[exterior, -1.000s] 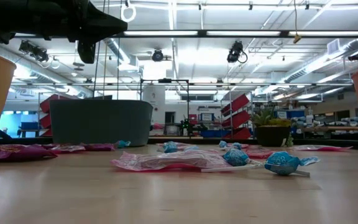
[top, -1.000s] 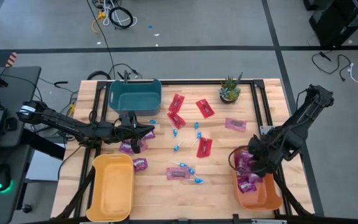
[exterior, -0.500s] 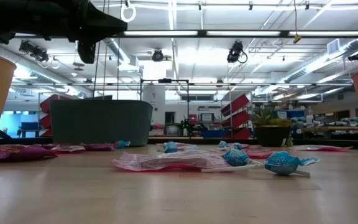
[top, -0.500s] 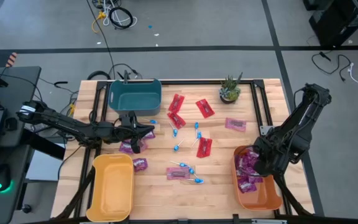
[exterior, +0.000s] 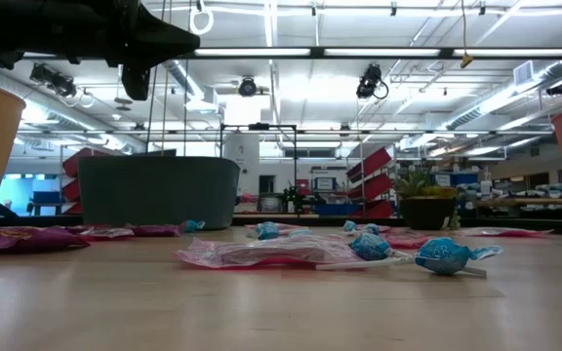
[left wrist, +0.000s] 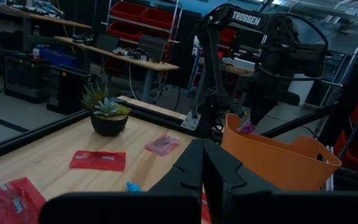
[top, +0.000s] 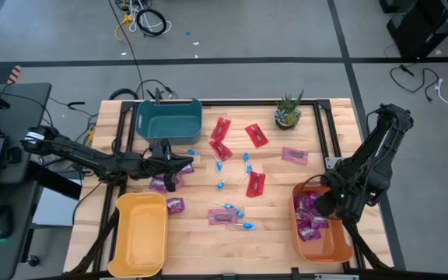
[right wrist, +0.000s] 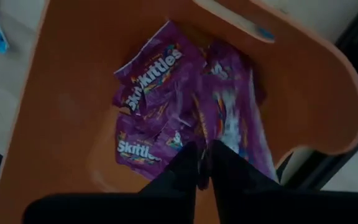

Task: Sort candy
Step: Put the purple candy into the orange bin

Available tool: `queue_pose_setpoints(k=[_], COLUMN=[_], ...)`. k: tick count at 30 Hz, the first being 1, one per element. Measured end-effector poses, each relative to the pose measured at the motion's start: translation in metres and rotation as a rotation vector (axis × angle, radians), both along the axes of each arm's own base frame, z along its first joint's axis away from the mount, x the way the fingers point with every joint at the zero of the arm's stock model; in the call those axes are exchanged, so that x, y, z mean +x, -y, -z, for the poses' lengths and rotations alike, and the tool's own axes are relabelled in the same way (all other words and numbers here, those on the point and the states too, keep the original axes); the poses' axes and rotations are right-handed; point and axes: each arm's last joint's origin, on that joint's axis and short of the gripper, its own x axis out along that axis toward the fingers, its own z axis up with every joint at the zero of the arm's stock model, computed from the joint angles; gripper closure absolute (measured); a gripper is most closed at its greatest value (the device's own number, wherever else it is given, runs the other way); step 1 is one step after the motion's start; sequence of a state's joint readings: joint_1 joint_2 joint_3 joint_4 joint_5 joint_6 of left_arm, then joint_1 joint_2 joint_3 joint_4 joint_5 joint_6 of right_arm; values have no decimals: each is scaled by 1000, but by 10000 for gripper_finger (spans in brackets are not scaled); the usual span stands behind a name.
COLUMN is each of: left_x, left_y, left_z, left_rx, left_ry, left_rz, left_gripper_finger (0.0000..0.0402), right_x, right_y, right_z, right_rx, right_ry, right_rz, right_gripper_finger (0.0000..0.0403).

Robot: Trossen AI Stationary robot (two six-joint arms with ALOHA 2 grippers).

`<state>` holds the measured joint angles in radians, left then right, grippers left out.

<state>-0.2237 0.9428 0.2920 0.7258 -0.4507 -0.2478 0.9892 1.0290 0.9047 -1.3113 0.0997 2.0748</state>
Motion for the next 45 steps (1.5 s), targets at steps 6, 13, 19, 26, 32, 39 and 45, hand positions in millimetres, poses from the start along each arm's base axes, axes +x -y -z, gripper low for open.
queue_pose_setpoints(k=[6,13,19,26,32,39,45], left_x=[0,0,0,0,0,0,0], left_y=[0,0,0,0,0,0,0], left_z=[0,1,1,1,1,1,1], left_rx=[1,1,1,1,-10,-16,-16], left_ry=[-4,-6,-6,-6,-4,-2,-3], left_rz=[0,0,1,0,1,2,12], left_gripper_finger=[396,396,396,396,396,396,396], right_x=[-1,6,23,54,89,132,167], right_y=[-2,-8,-12,-5,5,11,19], right_z=[0,-2,-9,-22,-39,-48,-42], right_rx=[27,20,-85,-358,-546,-726,-735], right_ry=[-10,134,437,709,861,981,1055], right_rz=[17,-88,-163,-281,-426,-563,-608], right_gripper_finger=[321,302,304,304,304,306,306])
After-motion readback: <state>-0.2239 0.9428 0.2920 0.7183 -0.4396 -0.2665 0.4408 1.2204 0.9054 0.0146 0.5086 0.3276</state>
